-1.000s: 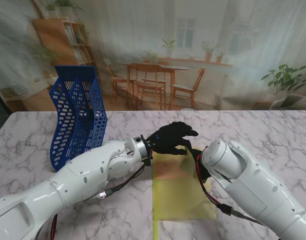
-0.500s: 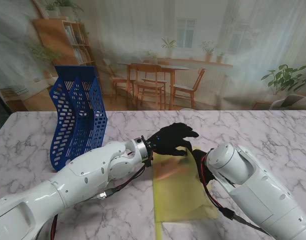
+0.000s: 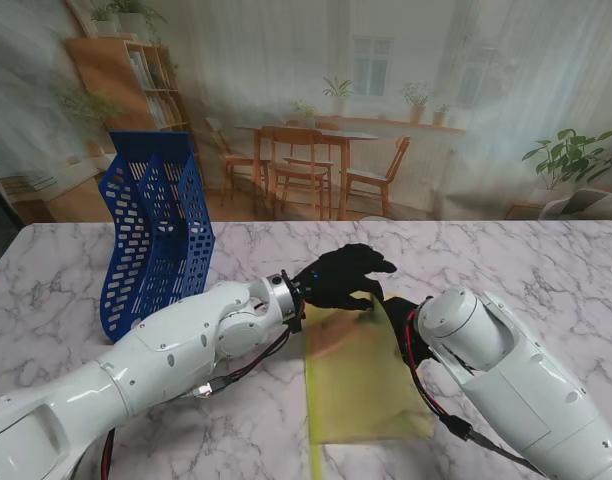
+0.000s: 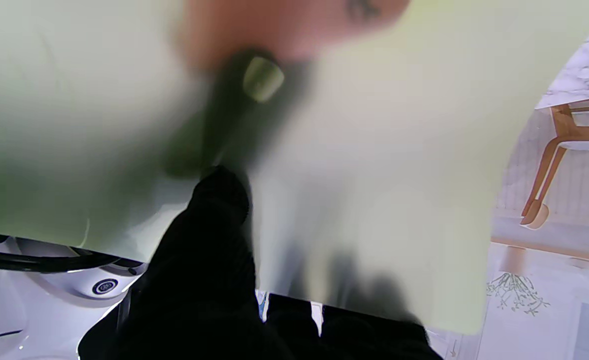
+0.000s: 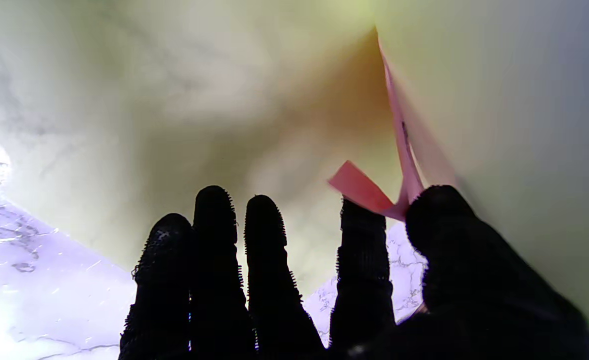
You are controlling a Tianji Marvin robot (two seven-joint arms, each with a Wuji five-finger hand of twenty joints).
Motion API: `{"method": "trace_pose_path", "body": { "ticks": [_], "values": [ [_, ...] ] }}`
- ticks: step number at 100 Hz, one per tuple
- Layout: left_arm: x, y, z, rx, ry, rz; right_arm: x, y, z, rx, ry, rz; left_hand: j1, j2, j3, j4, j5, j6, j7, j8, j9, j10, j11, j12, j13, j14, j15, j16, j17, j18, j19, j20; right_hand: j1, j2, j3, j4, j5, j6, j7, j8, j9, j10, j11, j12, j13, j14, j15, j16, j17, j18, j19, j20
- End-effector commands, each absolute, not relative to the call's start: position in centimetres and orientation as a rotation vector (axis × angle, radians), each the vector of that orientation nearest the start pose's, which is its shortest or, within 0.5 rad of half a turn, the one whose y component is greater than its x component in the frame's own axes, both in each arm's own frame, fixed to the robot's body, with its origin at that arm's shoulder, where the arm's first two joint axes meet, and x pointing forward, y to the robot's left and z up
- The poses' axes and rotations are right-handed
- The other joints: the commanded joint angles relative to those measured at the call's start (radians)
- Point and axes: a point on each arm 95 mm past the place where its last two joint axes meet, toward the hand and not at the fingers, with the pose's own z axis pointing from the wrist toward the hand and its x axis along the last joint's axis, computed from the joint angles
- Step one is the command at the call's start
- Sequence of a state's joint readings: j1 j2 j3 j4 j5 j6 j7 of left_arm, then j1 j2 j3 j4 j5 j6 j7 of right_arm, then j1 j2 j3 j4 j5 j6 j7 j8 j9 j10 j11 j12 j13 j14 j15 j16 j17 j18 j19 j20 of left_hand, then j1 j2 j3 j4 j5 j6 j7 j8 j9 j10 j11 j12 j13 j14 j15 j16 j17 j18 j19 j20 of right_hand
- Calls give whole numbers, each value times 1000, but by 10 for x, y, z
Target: Open the sliding file folder, put the receipt in and insert it into the document holder
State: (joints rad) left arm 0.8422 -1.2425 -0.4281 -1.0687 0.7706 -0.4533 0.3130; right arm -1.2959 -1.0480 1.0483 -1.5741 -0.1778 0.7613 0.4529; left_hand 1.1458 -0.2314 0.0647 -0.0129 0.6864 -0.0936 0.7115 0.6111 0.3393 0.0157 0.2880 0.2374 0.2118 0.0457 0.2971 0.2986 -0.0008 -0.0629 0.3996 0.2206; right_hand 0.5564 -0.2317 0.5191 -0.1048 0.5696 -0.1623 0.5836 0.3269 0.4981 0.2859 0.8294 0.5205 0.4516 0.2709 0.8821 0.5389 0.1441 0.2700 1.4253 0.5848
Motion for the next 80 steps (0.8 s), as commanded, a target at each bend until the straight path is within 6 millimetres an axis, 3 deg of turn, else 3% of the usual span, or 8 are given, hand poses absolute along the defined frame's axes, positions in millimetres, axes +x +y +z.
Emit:
{"method": "trace_pose_path", "body": {
  "ticks": [1,12,42,44,50,53,58,80],
  "values": [
    [470,-184,-301,-551,1964,-2052,427,8,-325,-2735,-1391,-1157,50,69,-3,3,4,1,57,30,11,6,-1,12,12,3,15,9,-8,-29,17,7,-64,10,-13,11,-31,-7,-17,23,-36,-17,-20,-10,-3,-13,-27,-5,1,-28,0,13],
    [470,-183,-301,-553,1961,-2051,424,1,-322,-2754,-1350,-1190,51,69,-3,3,4,1,58,31,11,7,-1,12,13,3,15,9,-8,-29,17,7,-82,8,-21,9,-45,9,-25,32,-48,-18,-31,-18,-9,-12,-34,-7,-6,-27,-4,14],
    [470,-181,-302,-547,1963,-2048,420,-12,-318,-2782,-1271,-1258,51,70,-4,2,3,-1,60,34,15,-8,3,14,14,2,15,10,-7,-30,18,8,-108,21,-85,5,-165,-36,-78,40,-98,-23,-91,-63,-39,-27,-81,-21,-21,-37,-15,22],
    [470,-181,-302,-546,1963,-2047,420,-13,-317,-2784,-1265,-1265,51,71,-4,2,3,0,60,35,12,4,2,14,13,2,15,9,-7,-30,18,8,-109,23,-90,6,-174,-35,-82,39,-102,-25,-98,-68,-42,-28,-88,-23,-22,-37,-17,22],
    [469,-179,-302,-546,1963,-2046,419,-17,-316,-2791,-1243,-1292,52,70,-5,2,3,1,60,36,18,-33,4,15,14,2,16,10,-7,-30,18,8,-108,26,-101,7,-191,-28,-83,40,-123,-29,-119,-84,-55,-35,-113,-34,-33,-41,-27,21],
    [469,-179,-302,-546,1963,-2045,419,-18,-315,-2795,-1233,-1311,52,70,-4,2,3,2,61,37,15,-14,3,15,14,2,16,10,-7,-30,19,8,-103,25,-105,8,-190,-22,-79,42,-125,-31,-126,-92,-56,-34,-122,-37,-37,-40,-32,21],
    [469,-178,-302,-546,1963,-2044,418,-21,-313,-2798,-1229,-1334,53,70,-4,2,3,1,62,38,19,-35,6,16,16,1,17,10,-7,-31,19,8,-101,31,-115,11,-201,-11,-83,39,-133,-36,-145,-112,-62,-39,-150,-50,-42,-38,-44,19],
    [469,-174,-302,-542,1960,-2041,413,-38,-300,-2818,-1158,-1478,53,71,-6,1,2,0,62,42,20,-37,7,17,15,0,17,10,-7,-31,21,9,-74,35,-103,19,-181,33,-77,42,-141,-40,-163,-145,-71,-46,-241,-92,-66,-23,-114,-1]
  ]
}}
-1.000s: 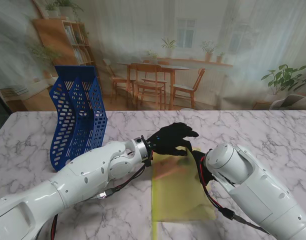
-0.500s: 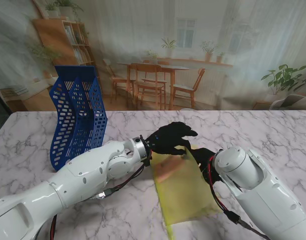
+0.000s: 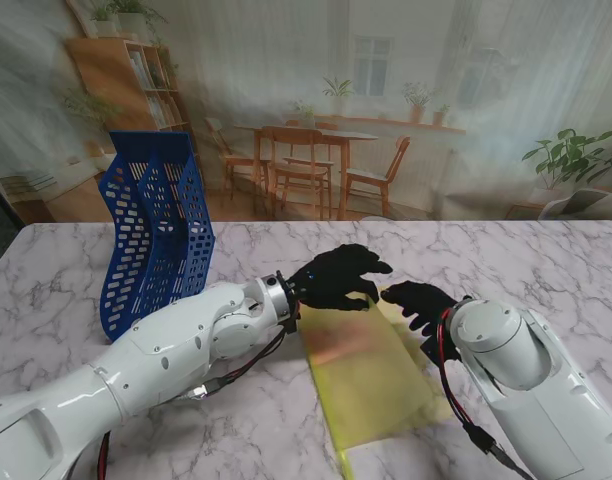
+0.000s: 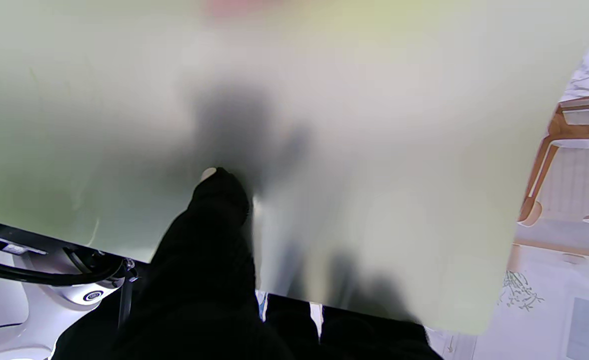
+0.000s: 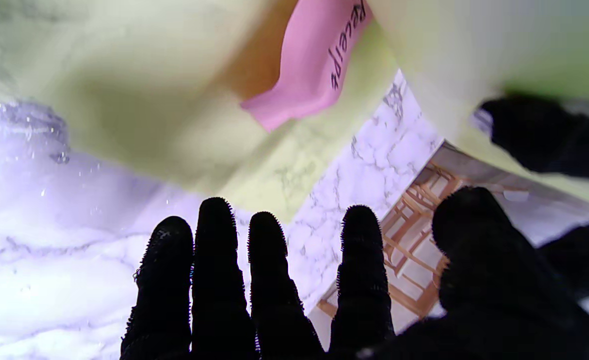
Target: Open the sliding file folder, put the receipt in and insert it into the document holder
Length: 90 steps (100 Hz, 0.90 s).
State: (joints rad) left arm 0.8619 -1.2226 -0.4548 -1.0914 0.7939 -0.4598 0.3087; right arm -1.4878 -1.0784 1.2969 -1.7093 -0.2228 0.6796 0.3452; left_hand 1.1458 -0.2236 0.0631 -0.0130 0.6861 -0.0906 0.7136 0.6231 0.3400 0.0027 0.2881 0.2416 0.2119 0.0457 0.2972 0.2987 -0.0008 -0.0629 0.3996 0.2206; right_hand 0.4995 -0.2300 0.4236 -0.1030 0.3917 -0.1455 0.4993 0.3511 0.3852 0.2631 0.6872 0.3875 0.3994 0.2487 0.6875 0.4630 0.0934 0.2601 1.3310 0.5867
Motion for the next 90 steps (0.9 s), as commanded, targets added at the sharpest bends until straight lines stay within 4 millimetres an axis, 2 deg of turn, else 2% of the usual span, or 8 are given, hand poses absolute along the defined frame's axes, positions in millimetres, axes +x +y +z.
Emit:
{"method": "trace_pose_path", "body": {
  "ticks": [1,14,31,39,46,52,70,90],
  "values": [
    [469,-174,-302,-541,1960,-2041,413,-39,-299,-2819,-1155,-1485,54,63,-4,1,3,-2,60,30,20,-23,7,13,15,0,17,10,-7,-31,21,9,-16,33,-5,17,-4,17,7,18,-28,-17,-22,-14,-19,-25,-56,-21,-16,-13,-26,-5],
    [468,-171,-301,-532,1956,-2037,409,-51,-294,-2831,-1116,-1557,54,64,-4,1,2,-2,60,32,20,-24,7,13,16,2,17,10,-7,-31,22,10,-12,33,14,18,4,36,5,21,-34,-24,-44,-36,-29,-34,-144,-60,-40,4,-110,-38],
    [466,-166,-296,-513,1934,-2040,406,-64,-291,-2850,-1086,-1592,55,63,-5,1,3,-1,59,34,21,-23,7,13,16,1,17,10,-7,-31,22,10,-22,33,16,16,-25,40,-17,16,-54,-51,-121,-90,-54,-40,-349,-154,-82,23,-308,-105],
    [465,-164,-293,-504,1917,-2044,406,-70,-292,-2861,-1077,-1592,55,63,-5,1,3,-2,59,34,23,-23,8,13,17,2,17,10,-7,-30,23,10,-38,43,-4,15,-72,87,-40,9,-82,-56,-146,-101,-64,-40,-409,-179,-89,24,-357,-111],
    [465,-162,-290,-495,1907,-2047,407,-74,-293,-2875,-1060,-1587,56,64,-5,1,3,-1,59,35,23,-24,7,13,17,1,17,10,-7,-30,23,10,-52,54,-35,16,-111,158,-70,-3,-115,-56,-154,-106,-76,-48,-449,-190,-99,19,-404,-111],
    [464,-161,-288,-485,1900,-2048,408,-77,-295,-2890,-1040,-1590,55,64,-5,1,3,-3,59,36,24,-24,8,13,17,1,17,10,-7,-31,23,10,-69,58,-54,14,-134,200,-87,-10,-135,-58,-160,-108,-85,-50,-462,-193,-106,18,-420,-109],
    [460,-156,-282,-457,1880,-2053,411,-88,-300,-2932,-994,-1569,55,65,-5,1,3,-2,57,37,24,-24,7,13,17,1,17,10,-7,-31,24,11,-101,65,-117,14,-193,270,-156,-41,-184,-45,-195,-128,-95,-41,-518,-208,-113,18,-478,-101],
    [457,-154,-277,-433,1855,-2064,416,-98,-309,-2989,-966,-1522,56,64,-5,2,4,-1,56,38,25,-23,6,12,17,1,17,10,-8,-30,24,11,-116,80,-166,14,-215,283,-193,-52,-202,-38,-223,-143,-86,-24,-571,-222,-111,22,-515,-89]
  ]
}}
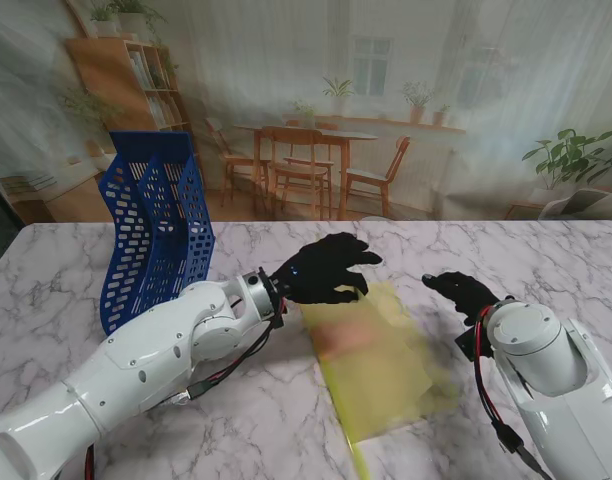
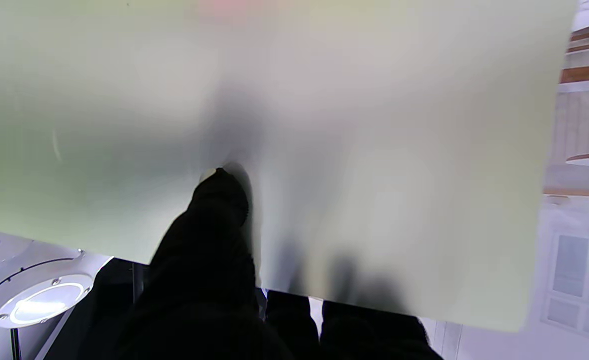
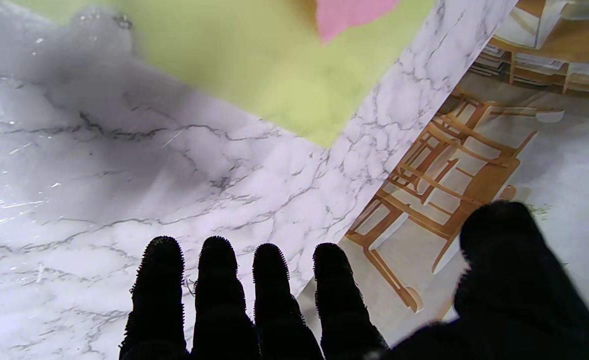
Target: Open the sliding file folder, put the receipt in and insert it into the document holder
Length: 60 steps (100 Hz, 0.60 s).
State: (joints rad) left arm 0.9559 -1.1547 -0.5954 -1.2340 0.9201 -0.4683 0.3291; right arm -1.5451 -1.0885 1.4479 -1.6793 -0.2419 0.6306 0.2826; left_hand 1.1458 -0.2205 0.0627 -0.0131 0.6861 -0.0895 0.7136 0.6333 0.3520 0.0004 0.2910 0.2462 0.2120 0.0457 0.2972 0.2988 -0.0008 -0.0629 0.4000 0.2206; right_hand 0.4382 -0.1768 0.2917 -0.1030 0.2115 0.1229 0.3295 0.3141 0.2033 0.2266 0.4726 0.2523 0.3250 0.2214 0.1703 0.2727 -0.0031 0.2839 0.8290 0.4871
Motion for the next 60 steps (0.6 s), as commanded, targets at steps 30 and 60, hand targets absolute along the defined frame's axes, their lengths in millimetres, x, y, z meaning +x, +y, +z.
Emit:
{"method": "trace_pose_path", "body": {
  "ticks": [30,60],
  "values": [
    [456,-153,-274,-421,1830,-2074,416,-105,-318,-3024,-917,-1431,56,62,-4,2,3,-3,54,29,12,-21,3,8,16,1,16,10,-8,-30,24,11,-71,62,-106,21,-34,32,-34,1,9,19,13,1,124,100,0,1,98,70,75,55],
    [456,-154,-272,-423,1817,-2077,415,-102,-323,-2989,-903,-1322,55,62,-5,2,2,-2,54,30,9,0,2,7,15,1,16,10,-8,-31,21,9,-58,97,-174,33,26,80,-38,38,147,77,55,30,307,145,219,28,235,136,342,-26]
  ]
}}
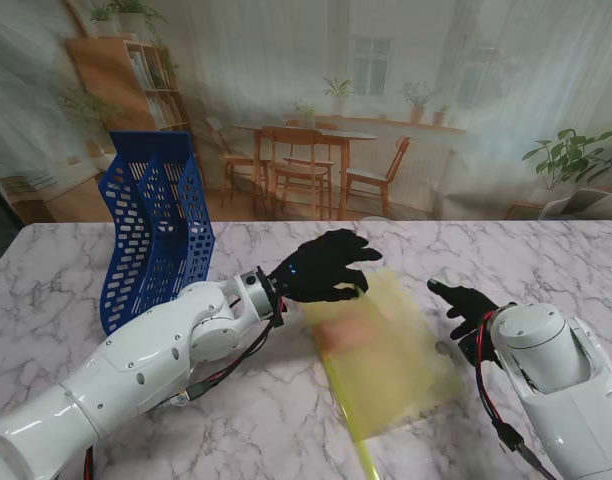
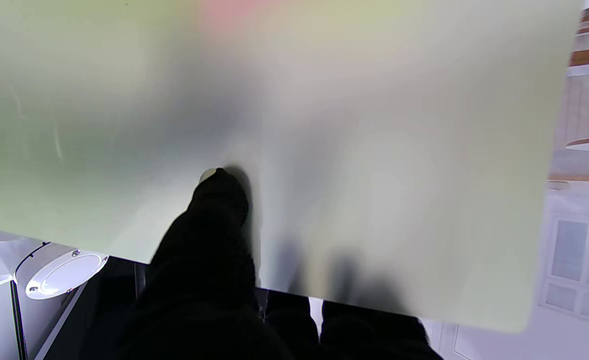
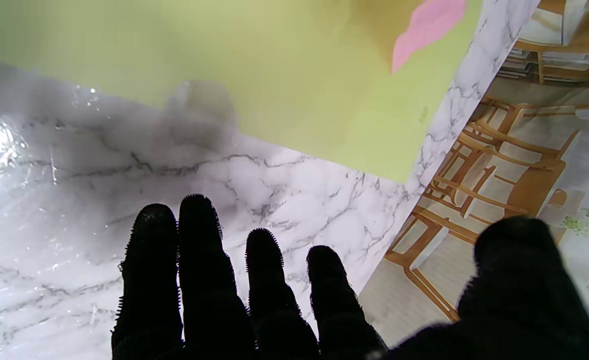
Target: Open the sliding file folder, put the receipt in and insert it into the document holder
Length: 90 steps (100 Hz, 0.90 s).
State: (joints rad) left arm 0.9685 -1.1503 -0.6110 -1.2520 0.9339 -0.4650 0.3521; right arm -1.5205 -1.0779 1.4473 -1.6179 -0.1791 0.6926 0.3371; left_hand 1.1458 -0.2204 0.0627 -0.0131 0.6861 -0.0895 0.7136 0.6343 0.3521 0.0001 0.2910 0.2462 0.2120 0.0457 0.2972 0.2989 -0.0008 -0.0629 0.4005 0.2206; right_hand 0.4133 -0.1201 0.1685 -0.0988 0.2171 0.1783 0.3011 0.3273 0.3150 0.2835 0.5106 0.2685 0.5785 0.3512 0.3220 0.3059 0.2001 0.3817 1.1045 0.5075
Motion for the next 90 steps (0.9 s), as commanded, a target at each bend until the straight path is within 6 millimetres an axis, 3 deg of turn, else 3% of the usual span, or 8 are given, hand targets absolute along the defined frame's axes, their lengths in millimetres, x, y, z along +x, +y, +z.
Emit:
{"method": "trace_pose_path", "body": {
  "ticks": [1,36,44,45,56,58,65,90],
  "values": [
    [456,-154,-272,-423,1816,-2078,415,-101,-323,-2988,-902,-1320,55,62,-5,2,2,-2,53,29,10,-10,2,8,15,2,16,10,-8,-31,20,9,-32,40,-54,29,24,27,-9,26,42,22,20,15,65,18,74,-5,40,44,76,-48],
    [457,-157,-271,-426,1811,-2083,414,-91,-320,-2912,-811,-1300,54,63,-5,3,3,-3,52,30,6,0,0,7,15,1,16,10,-8,-31,19,8,-3,52,-84,37,40,45,-23,-4,232,82,31,23,406,59,297,58,329,156,316,25],
    [457,-159,-271,-428,1813,-2084,413,-89,-317,-2889,-802,-1300,54,63,-5,2,2,-3,51,30,9,-21,2,7,14,1,16,10,-8,-31,18,8,4,56,-92,39,37,34,-4,-13,261,90,30,24,452,56,348,74,371,156,357,44],
    [457,-159,-271,-428,1813,-2084,413,-89,-317,-2885,-799,-1301,55,62,-4,3,2,-3,51,30,6,0,1,7,14,1,16,10,-8,-31,18,8,5,57,-92,40,37,26,-1,-13,262,89,29,24,451,56,350,75,367,153,357,45],
    [457,-160,-271,-428,1812,-2088,412,-87,-314,-2858,-813,-1334,54,62,-5,2,3,-2,52,31,9,-21,2,7,15,0,16,10,-8,-31,18,8,35,79,-125,44,23,-56,69,-8,234,42,46,37,299,4,376,112,227,54,354,67],
    [457,-160,-271,-427,1811,-2088,412,-87,-314,-2858,-826,-1346,55,61,-4,3,2,0,51,30,5,11,1,7,15,2,16,10,-8,-31,17,8,37,80,-130,44,25,-63,75,-6,229,35,49,38,274,-3,375,114,208,44,348,67],
    [457,-160,-270,-425,1808,-2090,413,-88,-314,-2863,-850,-1385,54,62,-5,2,3,-3,51,31,10,-21,2,7,15,1,17,10,-7,-32,17,7,47,86,-143,47,20,-84,82,0,176,8,44,37,150,-31,332,104,118,1,299,50],
    [456,-158,-265,-414,1788,-2096,412,-91,-313,-2860,-838,-1396,55,63,-5,2,2,-2,51,31,10,-20,3,7,15,1,16,10,-7,-32,17,7,67,101,-181,49,16,-91,63,7,73,-16,20,23,-40,-82,231,79,-12,-50,206,4]
  ]
}}
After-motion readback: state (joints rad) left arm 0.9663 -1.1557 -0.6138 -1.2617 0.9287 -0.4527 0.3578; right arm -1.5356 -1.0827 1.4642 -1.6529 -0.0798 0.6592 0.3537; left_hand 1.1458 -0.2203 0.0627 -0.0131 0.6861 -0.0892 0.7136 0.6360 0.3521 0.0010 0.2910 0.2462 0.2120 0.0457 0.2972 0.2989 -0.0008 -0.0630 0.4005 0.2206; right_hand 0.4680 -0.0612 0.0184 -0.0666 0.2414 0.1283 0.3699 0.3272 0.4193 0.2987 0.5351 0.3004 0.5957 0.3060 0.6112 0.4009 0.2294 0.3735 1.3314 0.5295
